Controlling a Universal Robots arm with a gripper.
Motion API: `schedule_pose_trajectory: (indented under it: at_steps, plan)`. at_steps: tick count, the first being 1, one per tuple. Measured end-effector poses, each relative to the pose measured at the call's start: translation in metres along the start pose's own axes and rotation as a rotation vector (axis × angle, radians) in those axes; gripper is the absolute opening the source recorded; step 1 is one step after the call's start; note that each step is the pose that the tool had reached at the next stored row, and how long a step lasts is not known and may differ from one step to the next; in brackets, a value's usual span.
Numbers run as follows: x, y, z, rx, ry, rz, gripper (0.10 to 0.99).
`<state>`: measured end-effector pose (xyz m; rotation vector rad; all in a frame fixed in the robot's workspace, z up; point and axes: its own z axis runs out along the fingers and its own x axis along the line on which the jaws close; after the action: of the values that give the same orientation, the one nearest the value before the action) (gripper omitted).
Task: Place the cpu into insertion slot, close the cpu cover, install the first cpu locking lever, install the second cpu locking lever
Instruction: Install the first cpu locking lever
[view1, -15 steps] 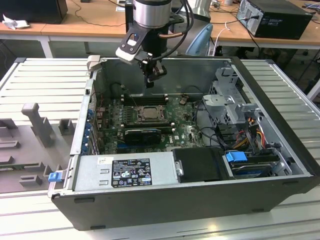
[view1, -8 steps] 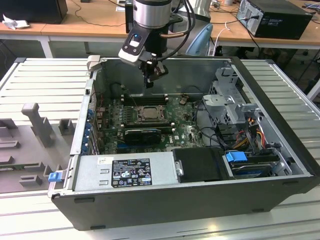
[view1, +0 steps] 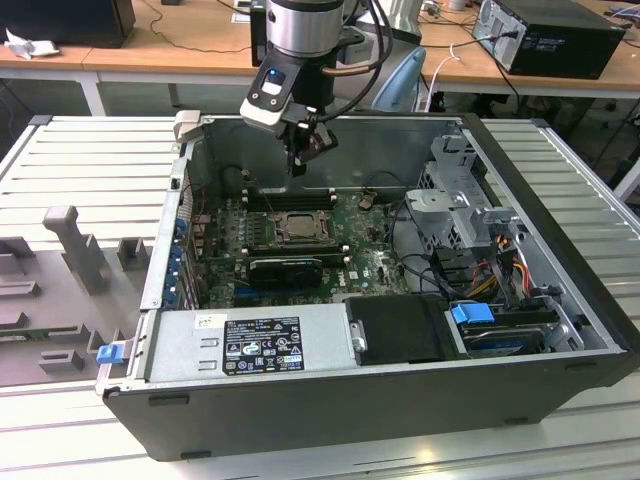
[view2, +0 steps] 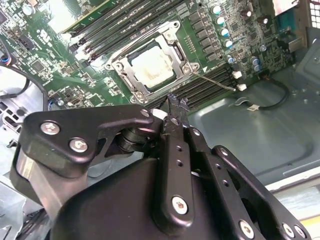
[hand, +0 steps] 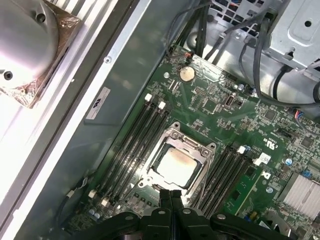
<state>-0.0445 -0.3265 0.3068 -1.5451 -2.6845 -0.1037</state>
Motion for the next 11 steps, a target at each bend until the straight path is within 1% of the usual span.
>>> schedule_pose_trajectory:
  at_steps: [11]
  plan:
    - [0.0, 0.0, 0.0, 0.004, 0.0024, -0.065, 0.106]
